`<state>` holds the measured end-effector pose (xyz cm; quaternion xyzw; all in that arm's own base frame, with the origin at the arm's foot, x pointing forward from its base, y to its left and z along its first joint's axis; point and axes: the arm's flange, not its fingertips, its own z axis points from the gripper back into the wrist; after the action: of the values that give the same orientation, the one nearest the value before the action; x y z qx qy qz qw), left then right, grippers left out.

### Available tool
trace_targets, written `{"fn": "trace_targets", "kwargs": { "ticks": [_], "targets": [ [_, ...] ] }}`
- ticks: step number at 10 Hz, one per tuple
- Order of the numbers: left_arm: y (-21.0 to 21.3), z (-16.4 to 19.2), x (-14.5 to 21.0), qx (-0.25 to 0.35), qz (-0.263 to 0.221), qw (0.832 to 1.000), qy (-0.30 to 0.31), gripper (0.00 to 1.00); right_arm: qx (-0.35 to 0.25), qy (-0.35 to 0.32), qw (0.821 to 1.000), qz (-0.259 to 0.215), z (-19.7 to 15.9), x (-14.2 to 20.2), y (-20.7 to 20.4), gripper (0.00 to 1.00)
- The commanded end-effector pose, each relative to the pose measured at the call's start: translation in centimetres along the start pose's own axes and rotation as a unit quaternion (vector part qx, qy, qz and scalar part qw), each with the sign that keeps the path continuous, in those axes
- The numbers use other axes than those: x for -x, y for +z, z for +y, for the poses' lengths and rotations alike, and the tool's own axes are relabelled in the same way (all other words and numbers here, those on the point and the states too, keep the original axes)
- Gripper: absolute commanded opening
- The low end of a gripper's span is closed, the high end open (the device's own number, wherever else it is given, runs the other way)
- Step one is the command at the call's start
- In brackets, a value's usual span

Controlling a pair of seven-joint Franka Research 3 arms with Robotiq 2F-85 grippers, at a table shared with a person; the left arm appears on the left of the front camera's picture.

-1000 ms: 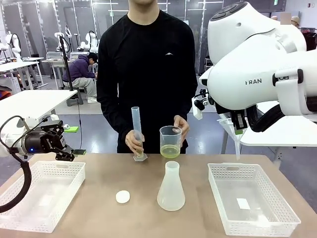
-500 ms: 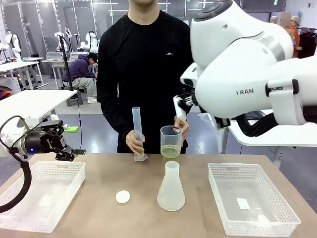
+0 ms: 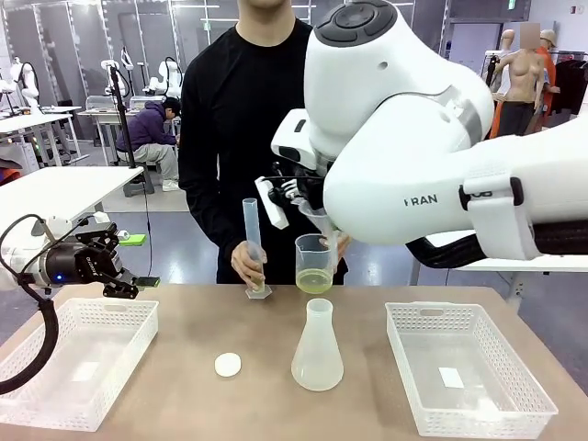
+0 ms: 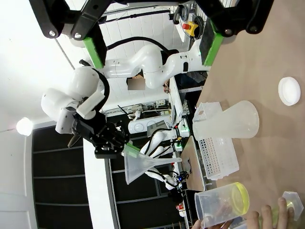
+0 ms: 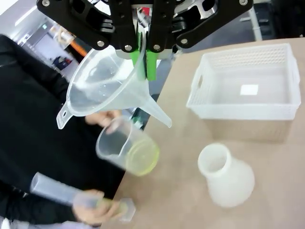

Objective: Prepare the solutions needed for the experiment.
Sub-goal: Pick up the Plastic Funnel and insert it into the Big flask.

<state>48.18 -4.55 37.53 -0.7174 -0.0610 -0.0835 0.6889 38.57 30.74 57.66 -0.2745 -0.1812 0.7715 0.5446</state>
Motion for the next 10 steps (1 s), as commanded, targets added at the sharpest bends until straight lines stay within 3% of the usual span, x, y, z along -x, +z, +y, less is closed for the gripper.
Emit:
{"fn": "trace_targets", "kwargs": {
  "ticks": [1, 4, 10],
  "targets": [
    [0.0, -0.2, 0.1, 0.006, 0.002, 1.000, -0.002, 1.00, 0.007, 0.019, 0.999, -0.046, 0.4, 0.0, 0.1, 0.04],
    [0.0, -0.2, 0.1, 0.006, 0.002, 1.000, -0.002, 1.00, 0.011, 0.018, 0.998, -0.064, 1.8, -0.7, 2.1, 0.04],
    [0.0, -0.2, 0.1, 0.006, 0.002, 1.000, -0.002, 1.00, 0.001, 0.013, 1.000, -0.024, 4.1, -1.4, 3.4, 0.04]
  ]
}}
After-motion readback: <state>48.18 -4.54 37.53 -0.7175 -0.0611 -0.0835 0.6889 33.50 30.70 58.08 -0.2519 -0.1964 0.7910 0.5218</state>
